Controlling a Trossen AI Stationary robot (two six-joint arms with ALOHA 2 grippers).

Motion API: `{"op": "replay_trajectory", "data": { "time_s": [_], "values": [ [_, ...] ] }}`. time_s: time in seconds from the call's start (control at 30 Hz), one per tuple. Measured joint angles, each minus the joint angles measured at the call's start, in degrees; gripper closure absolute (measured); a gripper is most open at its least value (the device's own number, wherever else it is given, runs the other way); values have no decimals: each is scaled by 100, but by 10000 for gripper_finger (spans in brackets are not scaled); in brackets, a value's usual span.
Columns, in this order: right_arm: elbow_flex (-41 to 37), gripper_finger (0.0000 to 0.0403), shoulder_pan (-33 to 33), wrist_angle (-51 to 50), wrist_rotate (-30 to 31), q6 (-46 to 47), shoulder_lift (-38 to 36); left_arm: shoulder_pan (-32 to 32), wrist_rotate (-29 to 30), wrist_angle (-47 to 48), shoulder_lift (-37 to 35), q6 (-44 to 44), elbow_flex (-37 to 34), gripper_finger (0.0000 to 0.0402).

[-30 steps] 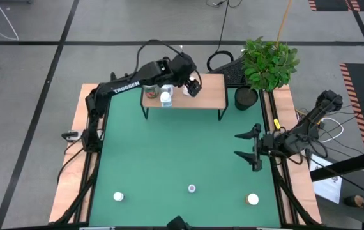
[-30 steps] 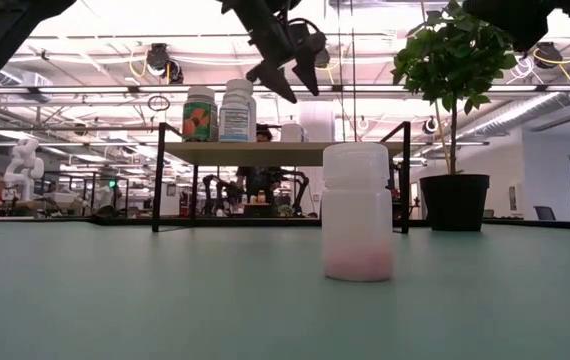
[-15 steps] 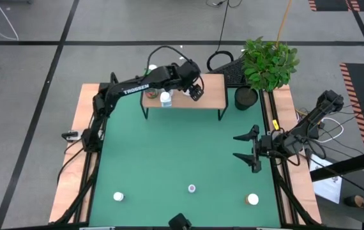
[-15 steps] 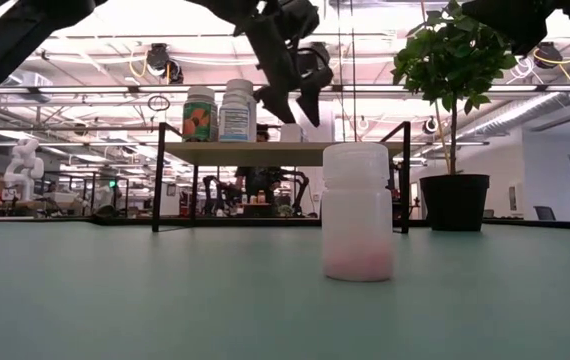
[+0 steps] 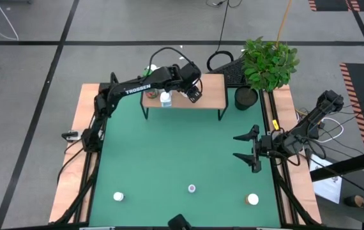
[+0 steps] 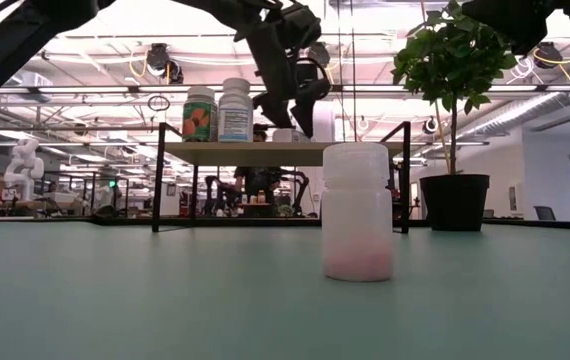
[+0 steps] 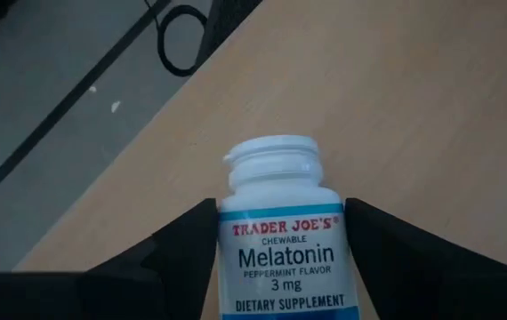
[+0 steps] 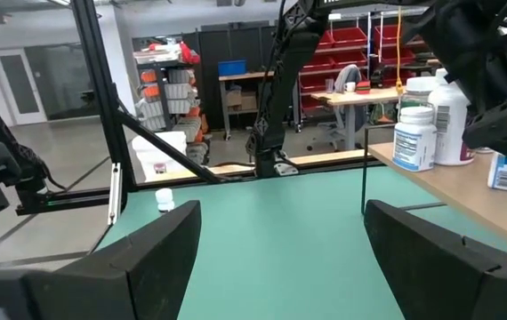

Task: Pick and place medicine bottles onto shelf by color
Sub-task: Put the blue bottle on the shelf

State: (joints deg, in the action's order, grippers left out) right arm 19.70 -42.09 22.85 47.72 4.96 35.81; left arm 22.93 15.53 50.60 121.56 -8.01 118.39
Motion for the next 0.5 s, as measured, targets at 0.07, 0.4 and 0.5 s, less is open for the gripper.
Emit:
{"op": "replay_trajectory", "data": {
  "time_s": [0.07, 0.4, 0.5],
  "values": [
    [0, 90, 0, 2, 1, -5, 0, -3, 0, 3, 0, 23, 0, 166],
    [0, 90, 0, 2, 1, -5, 0, -19, -31, 12, -2, 335, 2, 167],
    [0, 90, 0, 2, 1, -5, 0, -25, -44, 16, -2, 344, 2, 165]
  ]
}}
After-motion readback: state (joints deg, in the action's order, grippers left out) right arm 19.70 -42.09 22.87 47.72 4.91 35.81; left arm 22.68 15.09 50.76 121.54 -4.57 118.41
